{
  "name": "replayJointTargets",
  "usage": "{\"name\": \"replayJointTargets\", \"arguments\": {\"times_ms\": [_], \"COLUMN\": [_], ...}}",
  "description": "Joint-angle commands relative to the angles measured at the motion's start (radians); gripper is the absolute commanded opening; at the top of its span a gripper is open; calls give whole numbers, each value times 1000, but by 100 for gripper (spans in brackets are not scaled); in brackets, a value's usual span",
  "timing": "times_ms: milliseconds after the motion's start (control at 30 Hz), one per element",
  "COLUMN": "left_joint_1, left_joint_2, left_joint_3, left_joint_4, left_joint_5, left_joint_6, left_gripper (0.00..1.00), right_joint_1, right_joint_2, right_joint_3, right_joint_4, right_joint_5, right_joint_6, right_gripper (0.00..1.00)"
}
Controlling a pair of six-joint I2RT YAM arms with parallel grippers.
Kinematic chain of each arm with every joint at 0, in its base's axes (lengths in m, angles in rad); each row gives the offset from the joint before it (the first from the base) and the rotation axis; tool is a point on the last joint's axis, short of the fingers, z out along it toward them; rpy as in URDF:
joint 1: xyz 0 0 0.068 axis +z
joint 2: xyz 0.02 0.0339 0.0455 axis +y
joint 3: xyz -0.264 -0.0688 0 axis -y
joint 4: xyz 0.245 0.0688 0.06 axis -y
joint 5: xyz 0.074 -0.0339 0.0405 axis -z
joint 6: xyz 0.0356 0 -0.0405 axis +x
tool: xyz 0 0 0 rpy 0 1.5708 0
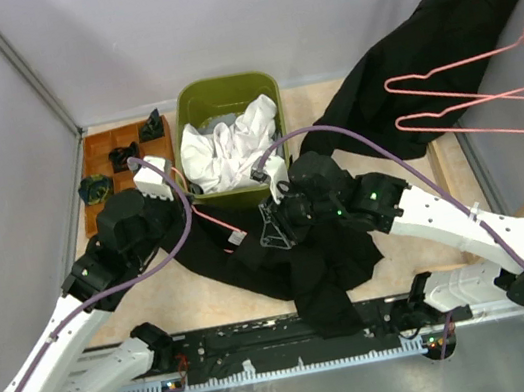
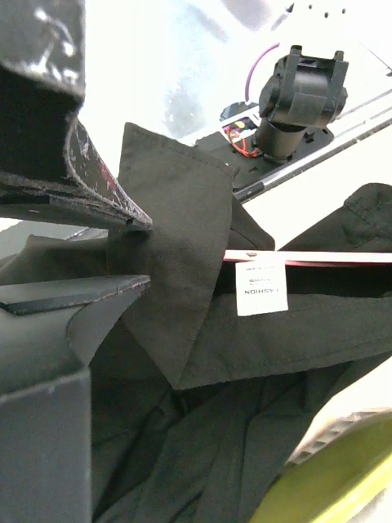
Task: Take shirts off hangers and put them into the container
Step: Remove the shirt from the hanger.
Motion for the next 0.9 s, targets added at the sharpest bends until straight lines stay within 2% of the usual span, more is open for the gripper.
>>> {"name": "replayJointTargets", "arguments": {"times_ms": [0, 67, 233, 400, 533, 700, 867], "left_joint_1": [5, 5, 5, 5, 5, 5, 5], "left_joint_2": [-5, -7, -7, -6, -17, -81, -96], "left_joint_3": [0, -2, -1, 5, 14, -7, -5], "left_joint_4": [24, 23, 20, -12, -83, -95, -118], "left_joint_5": [-15, -17, -25, -80, -227, -352, -396], "left_joint_6": [-4, -4, -5, 3, -40, -78, -102], "left_gripper": [0, 0, 0, 0, 0, 0, 0], "right_joint_1": [-3, -2, -3, -3, -3, -2, -3], "right_joint_2": [18, 21, 18, -22, -72, -136, -204], "right_joint_3": [19, 22, 29, 33, 2, -31, -71], "right_joint_4": [-9, -17, -28, -44, -41, -41, -19], "right_joint_5": [-41, -36, -28, 26, 51, 66, 58], "right_joint_6": [0, 0, -9, -27, -35, -42, -54], "right_gripper": [28, 25, 0, 0, 0, 0, 0]}}
